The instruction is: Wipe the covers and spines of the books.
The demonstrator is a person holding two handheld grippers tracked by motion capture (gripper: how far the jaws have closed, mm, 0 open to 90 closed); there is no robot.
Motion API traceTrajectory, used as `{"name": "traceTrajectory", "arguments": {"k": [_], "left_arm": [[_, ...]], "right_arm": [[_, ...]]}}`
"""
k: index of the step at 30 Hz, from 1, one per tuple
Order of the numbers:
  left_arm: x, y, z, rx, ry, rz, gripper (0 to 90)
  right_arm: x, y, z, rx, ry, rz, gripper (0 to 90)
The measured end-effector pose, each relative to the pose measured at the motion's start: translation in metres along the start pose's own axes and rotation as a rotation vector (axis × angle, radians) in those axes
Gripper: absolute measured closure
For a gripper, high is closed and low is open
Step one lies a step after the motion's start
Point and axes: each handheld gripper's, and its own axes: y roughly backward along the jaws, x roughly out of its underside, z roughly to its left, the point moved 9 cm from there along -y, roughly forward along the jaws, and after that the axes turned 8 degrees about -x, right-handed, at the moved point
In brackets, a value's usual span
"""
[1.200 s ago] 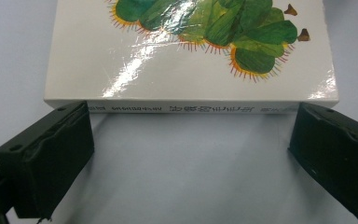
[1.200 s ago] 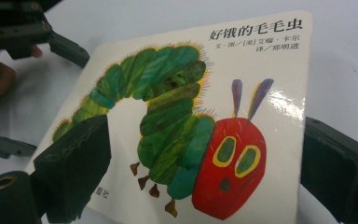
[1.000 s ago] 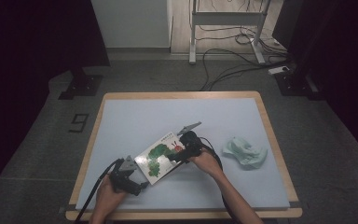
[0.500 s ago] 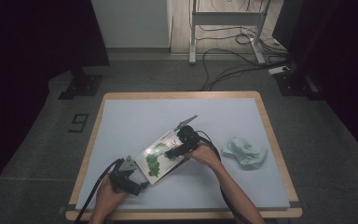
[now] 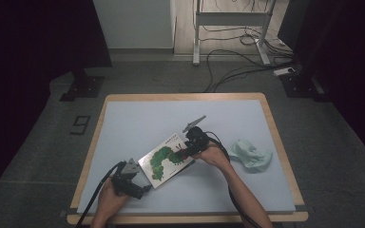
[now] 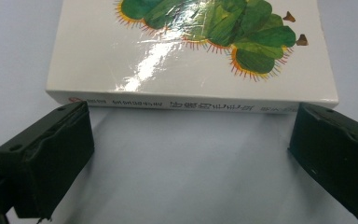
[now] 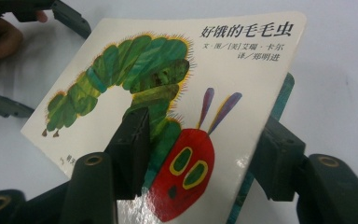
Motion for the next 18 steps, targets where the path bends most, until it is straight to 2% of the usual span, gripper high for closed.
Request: {"name": "traceTrajectory", "arguments": {"k": [11,18], "left_arm": [[-0.001,0.001,0.0,0.01,0.011,-0.002,0.0],[-0.009,0.005,-0.003,0.063,0.068,-0.04,0.0]], "right_arm": [[0.014,0.01,0.004,-0.002,0.018,0.012,47.4],[0.022,0.017,0.009,0.028,0.059,0.024,48.8]]}}
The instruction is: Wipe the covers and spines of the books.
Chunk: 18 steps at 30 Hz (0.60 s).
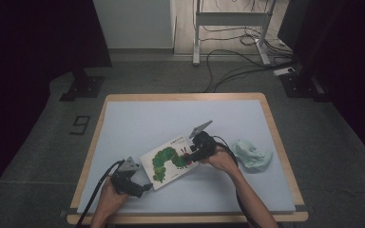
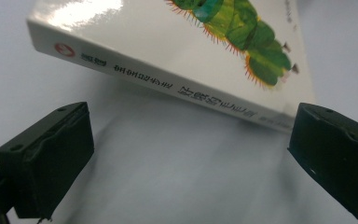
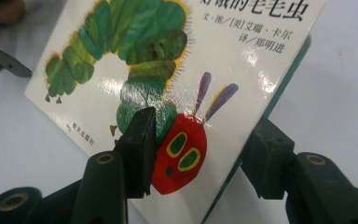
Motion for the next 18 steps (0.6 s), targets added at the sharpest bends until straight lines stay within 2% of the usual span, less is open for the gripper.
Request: {"name": "traceTrajectory", "arguments": {"k": [4,7,10,14,16,17,18], "left_arm": [[-0.005,-0.001,-0.007,0.028,0.013,-0.02,0.0],[-0.004,-0.004,-0.01,0.024,0.004,-0.002,0.0],[-0.005,-0.003,-0.013,0.034,0.009,-0.015,1.3],[-0.008,-0.004,-0.021,0.071,0.022,-0.035,15.7],[-0.008,-0.006,-0.026,0.088,0.008,-0.025,18.2],[-0.007,-0.007,-0.027,0.07,-0.017,-0.012,21.5],[-0.007,-0.007,-0.029,0.052,-0.034,-0.012,21.1]], "right_arm": [[0.001,0.003,0.003,0.023,0.018,0.004,49.0],[0.002,0.005,0.005,0.03,0.023,-0.009,49.1],[0.003,0.006,0.006,0.037,0.021,-0.023,49.2],[0.004,0.006,0.007,0.046,0.017,-0.038,49.3],[0.004,0.007,0.008,0.05,0.017,-0.041,49.2],[0.004,0.008,0.008,0.053,0.019,-0.045,49.2],[0.004,0.009,0.009,0.055,0.017,-0.048,49.2]]}}
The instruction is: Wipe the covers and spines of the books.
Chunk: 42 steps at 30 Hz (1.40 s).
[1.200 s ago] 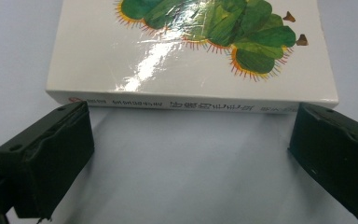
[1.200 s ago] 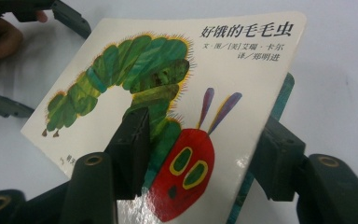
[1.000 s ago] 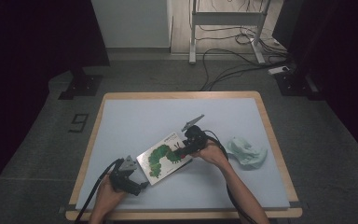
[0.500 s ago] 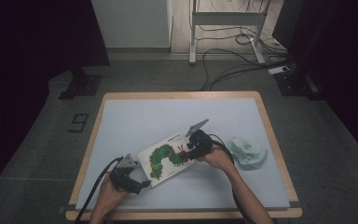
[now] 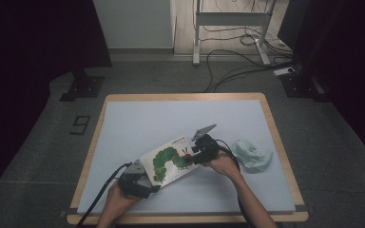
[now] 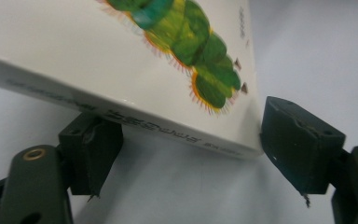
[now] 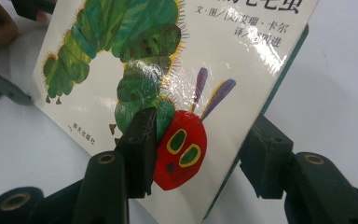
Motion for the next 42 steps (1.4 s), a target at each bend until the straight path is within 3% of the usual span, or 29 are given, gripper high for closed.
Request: {"name": "traceTrajectory", "arguments": {"k": [5,16,22,25,33,42], "left_arm": [[0.001,0.001,-0.004,-0.002,-0.03,-0.006,26.3],[0.001,0.002,-0.006,0.015,-0.043,-0.012,32.3],[0.001,0.003,-0.007,0.023,-0.042,-0.015,35.6],[0.001,0.003,-0.008,0.019,-0.045,-0.017,37.6],[0.002,0.003,-0.009,0.024,-0.062,-0.019,44.5],[0.002,0.004,-0.006,0.008,-0.058,-0.017,57.9]], "right_arm": [[0.002,0.002,0.002,0.015,0.002,-0.002,48.2],[0.004,0.003,0.003,0.032,0.014,-0.022,47.8],[0.005,0.004,0.004,0.065,0.026,-0.019,45.9],[0.006,0.004,0.0,0.108,0.021,-0.005,38.9],[0.007,-0.006,-0.002,0.068,-0.01,-0.013,36.9],[0.007,0.003,0.0,0.038,-0.005,-0.068,41.4]]}}
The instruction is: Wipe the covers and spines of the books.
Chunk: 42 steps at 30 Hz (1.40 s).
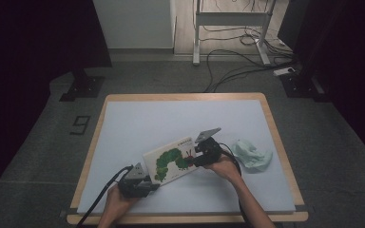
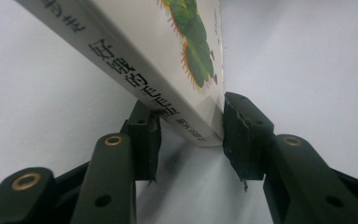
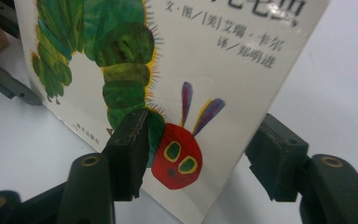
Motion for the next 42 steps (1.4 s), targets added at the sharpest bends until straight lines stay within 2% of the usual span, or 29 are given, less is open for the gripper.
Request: {"name": "traceTrajectory", "arguments": {"k": [6,10,14,16,19,34,42], "left_arm": [[0.0,0.0,0.001,-0.006,0.007,0.0,60.2],[0.0,0.0,0.004,-0.025,0.01,-0.002,67.6],[0.001,0.0,0.006,-0.042,0.008,-0.005,74.6],[0.001,0.0,0.007,-0.063,-0.002,-0.006,75.0],[0.001,0.0,0.008,-0.072,-0.002,-0.009,75.0],[0.002,-0.001,0.009,-0.059,0.017,-0.015,74.3],[0.002,0.0,0.009,-0.054,0.019,-0.013,74.1]], "right_arm": [[-0.003,0.002,0.0,0.014,0.013,-0.018,42.4],[-0.008,0.004,0.002,0.022,0.029,-0.044,43.0],[-0.012,0.005,0.003,0.048,0.067,-0.038,42.6],[-0.012,0.005,0.004,0.058,0.082,-0.037,42.4],[-0.012,0.004,0.003,0.061,0.085,-0.048,42.3],[-0.011,0.004,0.004,0.052,0.064,-0.065,37.2],[-0.007,0.013,0.003,0.082,0.065,-0.059,32.6]]}}
